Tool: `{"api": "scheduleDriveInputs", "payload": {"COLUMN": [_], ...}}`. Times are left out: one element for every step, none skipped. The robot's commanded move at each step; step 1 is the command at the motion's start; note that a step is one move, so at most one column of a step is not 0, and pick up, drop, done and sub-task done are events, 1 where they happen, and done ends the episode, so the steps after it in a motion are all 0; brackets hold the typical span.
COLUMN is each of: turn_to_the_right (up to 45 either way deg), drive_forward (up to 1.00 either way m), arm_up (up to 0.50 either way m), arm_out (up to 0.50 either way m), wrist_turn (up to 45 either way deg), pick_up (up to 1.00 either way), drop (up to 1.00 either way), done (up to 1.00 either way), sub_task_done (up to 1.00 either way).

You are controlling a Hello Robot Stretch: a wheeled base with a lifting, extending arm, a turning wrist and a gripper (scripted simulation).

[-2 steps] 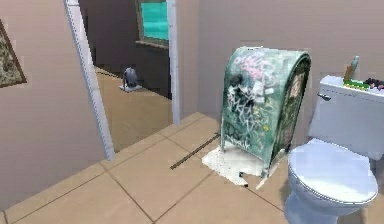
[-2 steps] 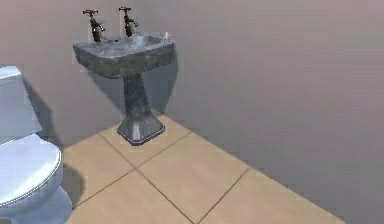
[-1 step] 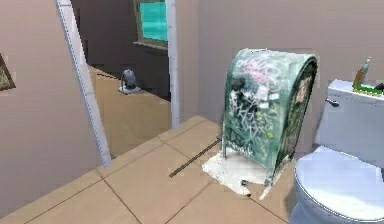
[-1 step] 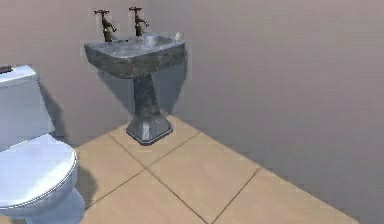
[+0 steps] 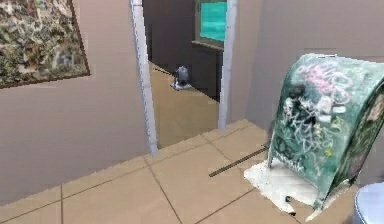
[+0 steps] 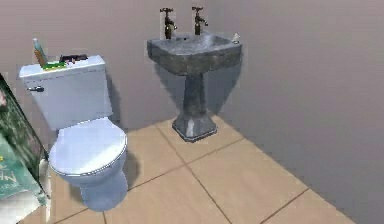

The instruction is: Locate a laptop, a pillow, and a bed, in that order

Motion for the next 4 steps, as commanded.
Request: {"api": "scheduleDriveInputs", "payload": {"turn_to_the_right": [0.0, 0.0, -24.0, 0.0], "drive_forward": [1.00, 0.75, 0.00, 0.90], "arm_up": [0.00, 0.00, 0.00, 0.00], "arm_out": [0.00, 0.00, 0.00, 0.00], "wrist_turn": [0.0, 0.0, 0.0, 0.0], "pick_up": [0.00, 0.00, 0.00, 0.00], "drop": [0.00, 0.00, 0.00, 0.00], "done": [0.00, 0.00, 0.00, 0.00], "sub_task_done": [0.00, 0.00, 0.00, 0.00]}}
